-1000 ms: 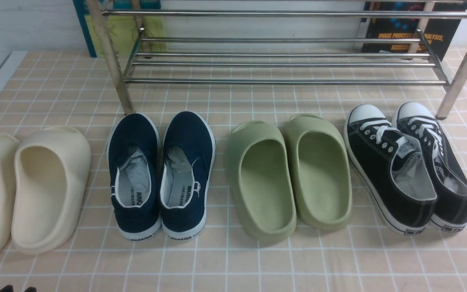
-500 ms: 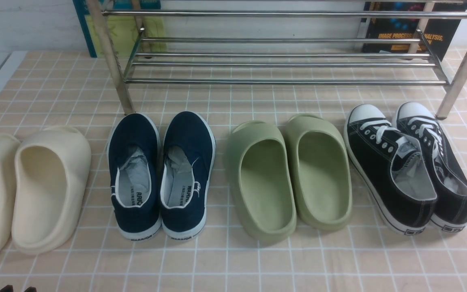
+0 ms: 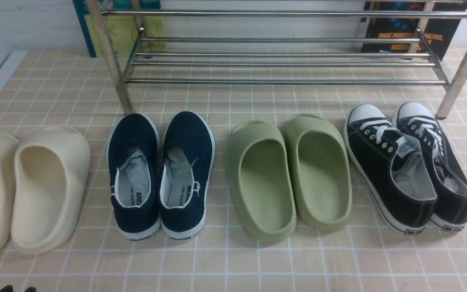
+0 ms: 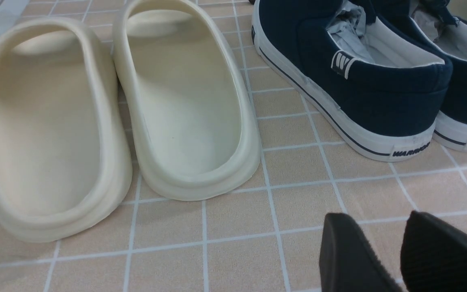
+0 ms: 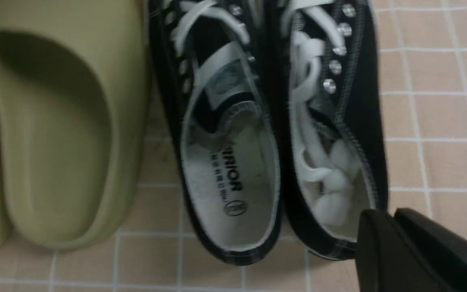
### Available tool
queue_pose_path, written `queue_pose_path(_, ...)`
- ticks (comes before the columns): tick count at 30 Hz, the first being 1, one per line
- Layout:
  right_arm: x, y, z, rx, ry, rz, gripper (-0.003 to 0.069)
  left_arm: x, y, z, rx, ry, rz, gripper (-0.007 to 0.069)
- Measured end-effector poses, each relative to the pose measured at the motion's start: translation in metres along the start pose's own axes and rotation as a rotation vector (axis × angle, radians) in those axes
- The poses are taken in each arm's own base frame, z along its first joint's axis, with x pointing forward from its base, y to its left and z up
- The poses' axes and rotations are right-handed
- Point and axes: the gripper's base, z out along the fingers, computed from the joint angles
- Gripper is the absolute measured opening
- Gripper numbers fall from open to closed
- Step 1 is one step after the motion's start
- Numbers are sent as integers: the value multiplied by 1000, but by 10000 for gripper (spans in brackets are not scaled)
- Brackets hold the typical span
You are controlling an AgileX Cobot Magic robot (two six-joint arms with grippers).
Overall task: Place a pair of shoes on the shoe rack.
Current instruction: Use the right arm to grab the shoe closest to it
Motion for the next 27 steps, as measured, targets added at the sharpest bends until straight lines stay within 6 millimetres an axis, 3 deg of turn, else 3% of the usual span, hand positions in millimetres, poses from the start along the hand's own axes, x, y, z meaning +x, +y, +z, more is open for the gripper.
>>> queue_pose_path(4, -17, 30, 29, -69, 103, -137, 234, 0, 0, 0, 0, 0, 0, 240)
queue_pose_path(8, -15, 36, 63, -67, 168, -168, 351, 0, 0, 0, 0, 0, 0, 240)
queue_pose_path(12, -11, 36, 96, -58, 206, -171, 414, 0, 0, 0, 0, 0, 0, 240)
queue_pose_path(15, -9, 37, 111, -62, 210, -138, 419, 0, 0, 0, 0, 0, 0, 240)
queue_pose_path(21, -1, 39, 142, -82, 243, -52, 327, 0, 0, 0, 0, 0, 0, 240)
queue_pose_path(27, 0, 40, 144, -85, 246, -42, 79, 0, 0, 0, 0, 0, 0, 240)
